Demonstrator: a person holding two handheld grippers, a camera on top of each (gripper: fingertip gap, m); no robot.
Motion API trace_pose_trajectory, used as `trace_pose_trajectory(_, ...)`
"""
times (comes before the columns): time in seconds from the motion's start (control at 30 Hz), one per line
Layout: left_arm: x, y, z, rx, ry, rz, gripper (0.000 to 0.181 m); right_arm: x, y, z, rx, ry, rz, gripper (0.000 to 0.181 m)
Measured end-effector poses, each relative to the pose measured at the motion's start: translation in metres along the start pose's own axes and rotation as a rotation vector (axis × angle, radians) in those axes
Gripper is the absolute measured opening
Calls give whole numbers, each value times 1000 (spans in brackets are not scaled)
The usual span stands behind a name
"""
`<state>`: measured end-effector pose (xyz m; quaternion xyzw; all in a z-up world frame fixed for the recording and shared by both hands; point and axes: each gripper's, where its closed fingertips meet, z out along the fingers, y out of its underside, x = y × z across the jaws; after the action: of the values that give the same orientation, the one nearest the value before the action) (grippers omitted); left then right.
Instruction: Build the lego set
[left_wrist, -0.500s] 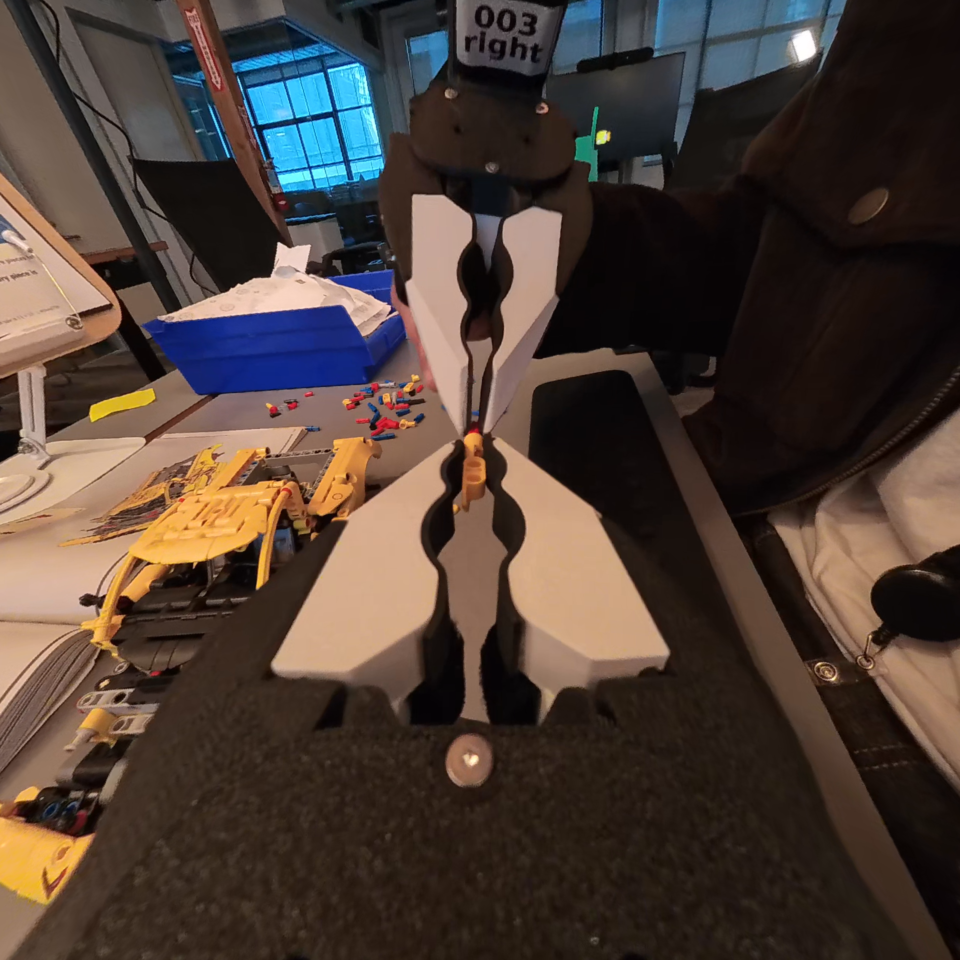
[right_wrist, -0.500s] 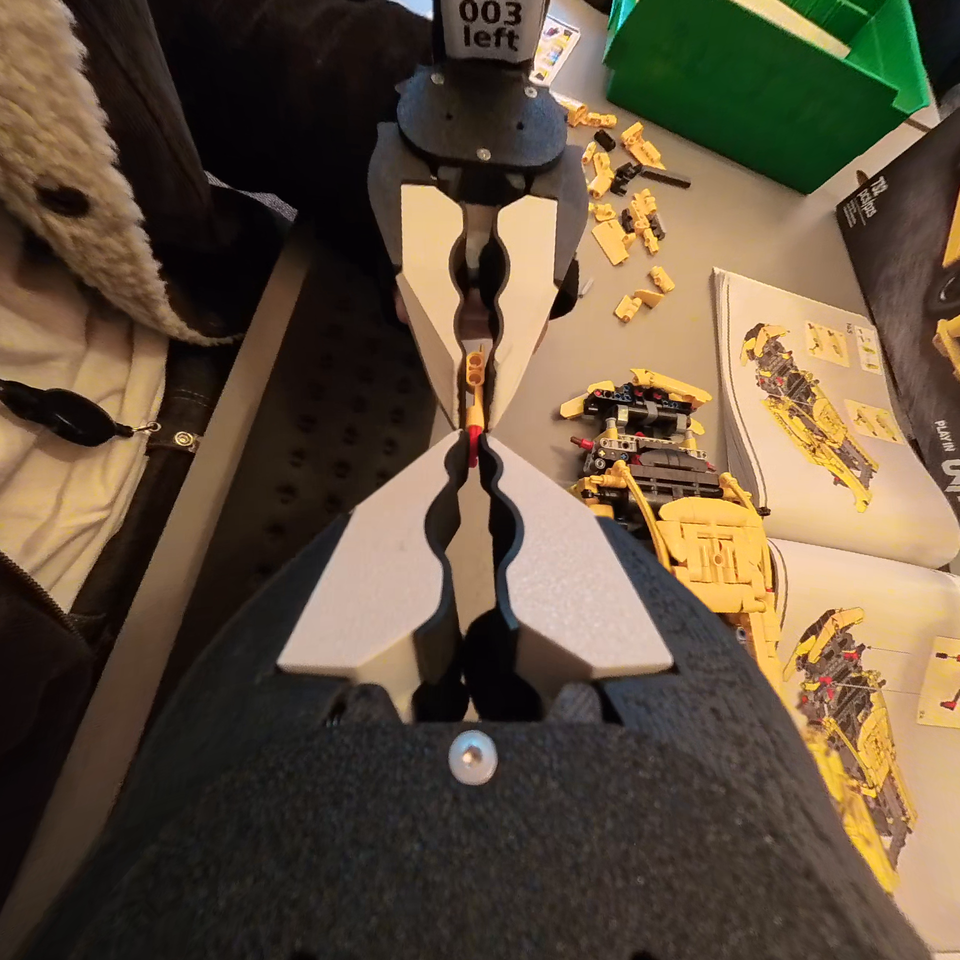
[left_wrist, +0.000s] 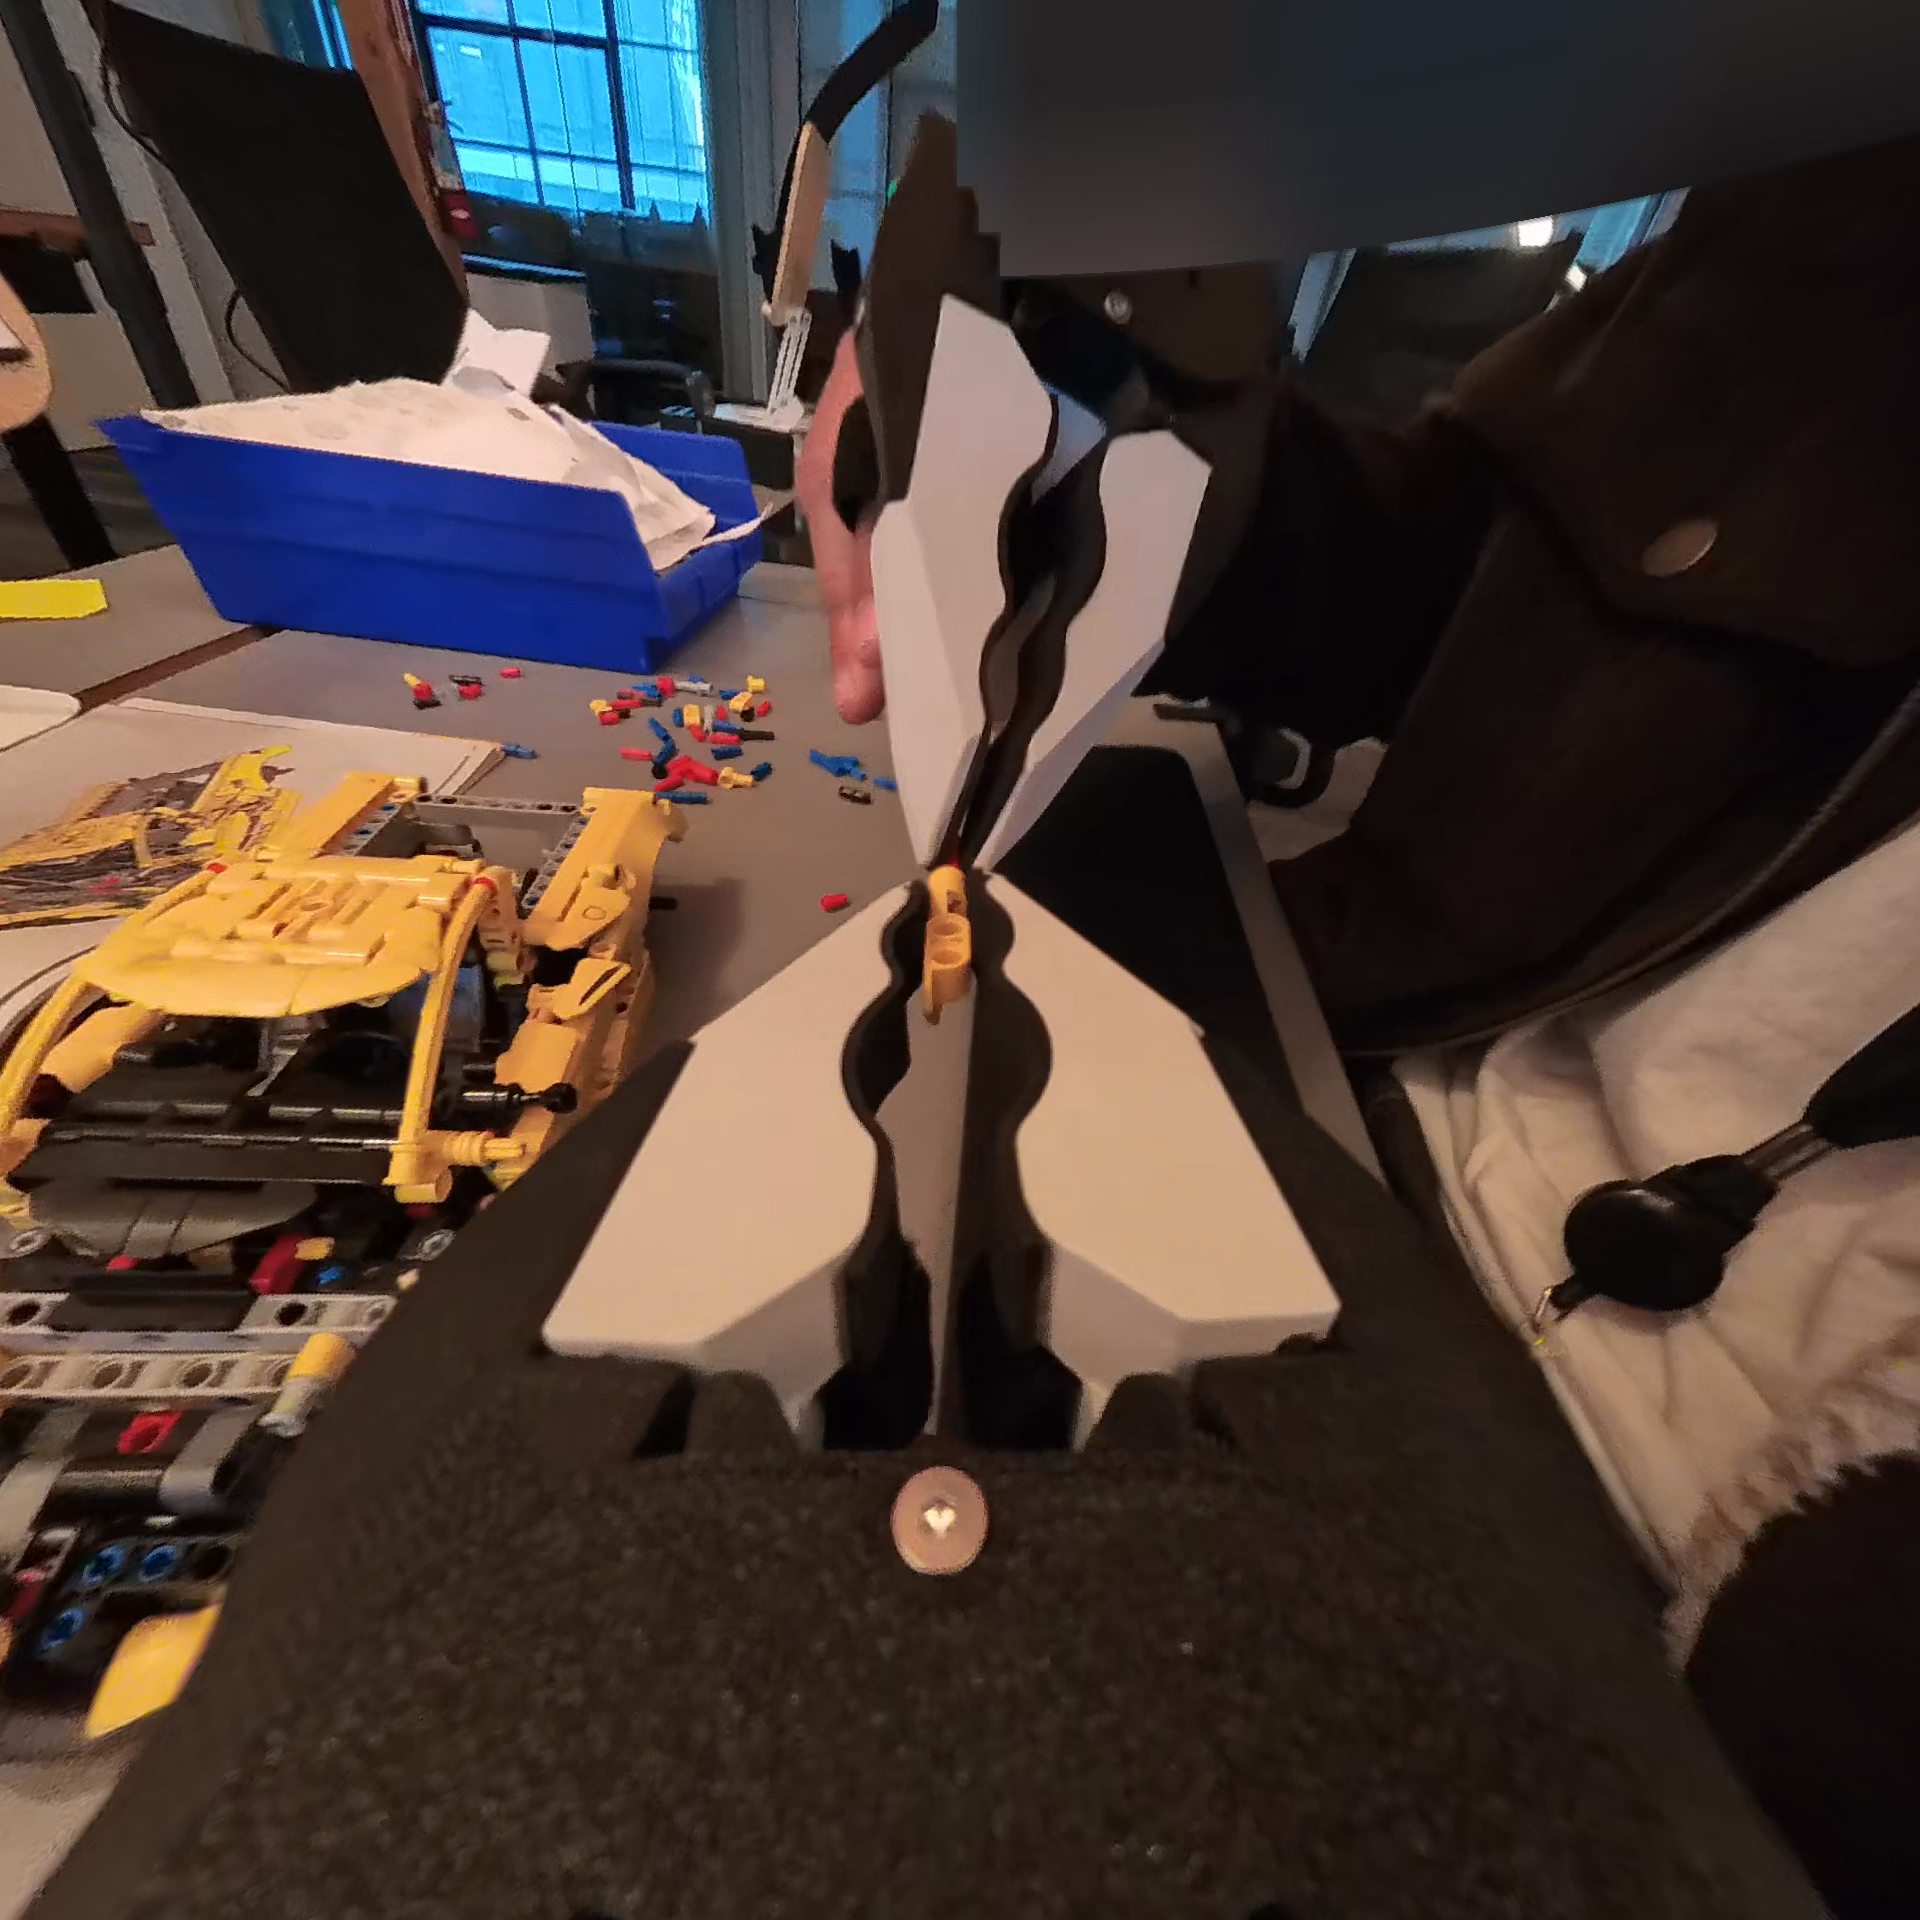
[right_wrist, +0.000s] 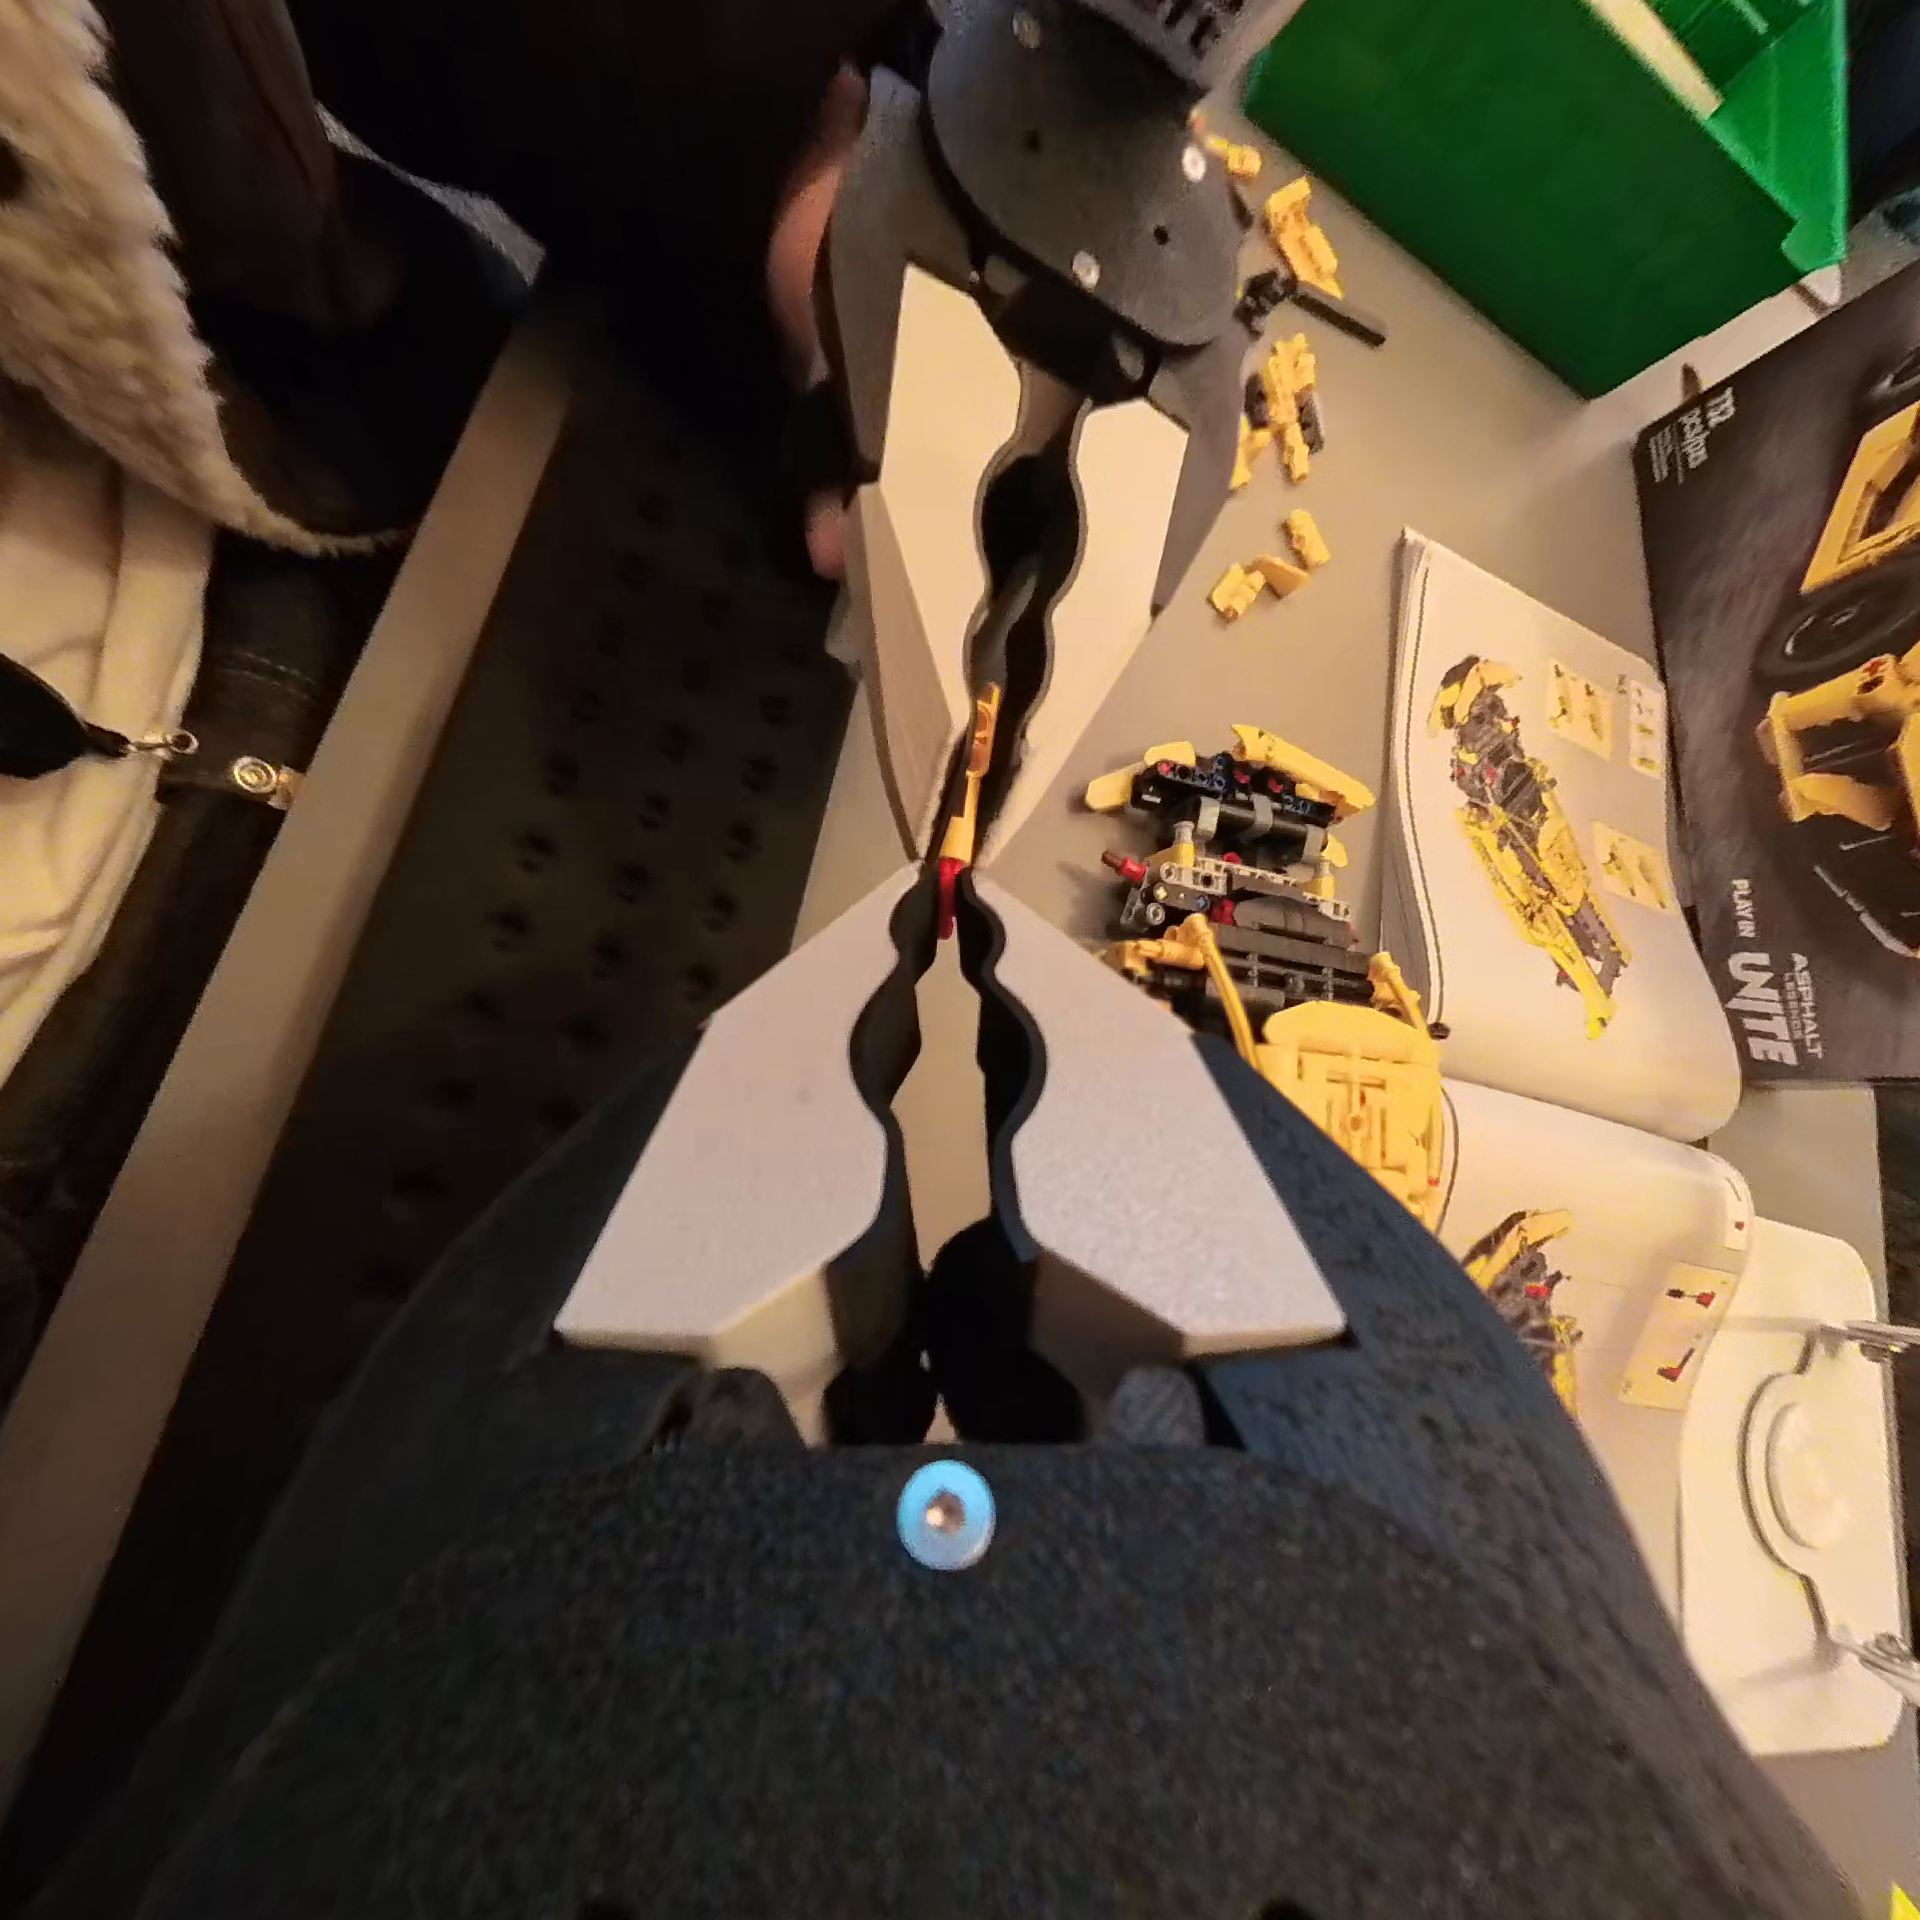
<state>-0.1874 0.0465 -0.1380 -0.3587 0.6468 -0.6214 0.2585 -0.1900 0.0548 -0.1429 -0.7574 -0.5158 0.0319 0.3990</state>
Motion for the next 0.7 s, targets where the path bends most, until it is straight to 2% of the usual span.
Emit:
trace_pose_trajectory(0.37, -8, -5, -5, 42, 4, -117, 7, 10, -4, 1, 25, 105, -43, 1)
trace_pose_trajectory(0.5, -7, -13, -9, 101, 59, -225, 7, 14, -11, -2, 42, 147, -70, 2)
trace_pose_trajectory(0.7, -1, -18, -12, 136, 146, -322, 7, 11, -18, -4, 80, 123, -61, 2)
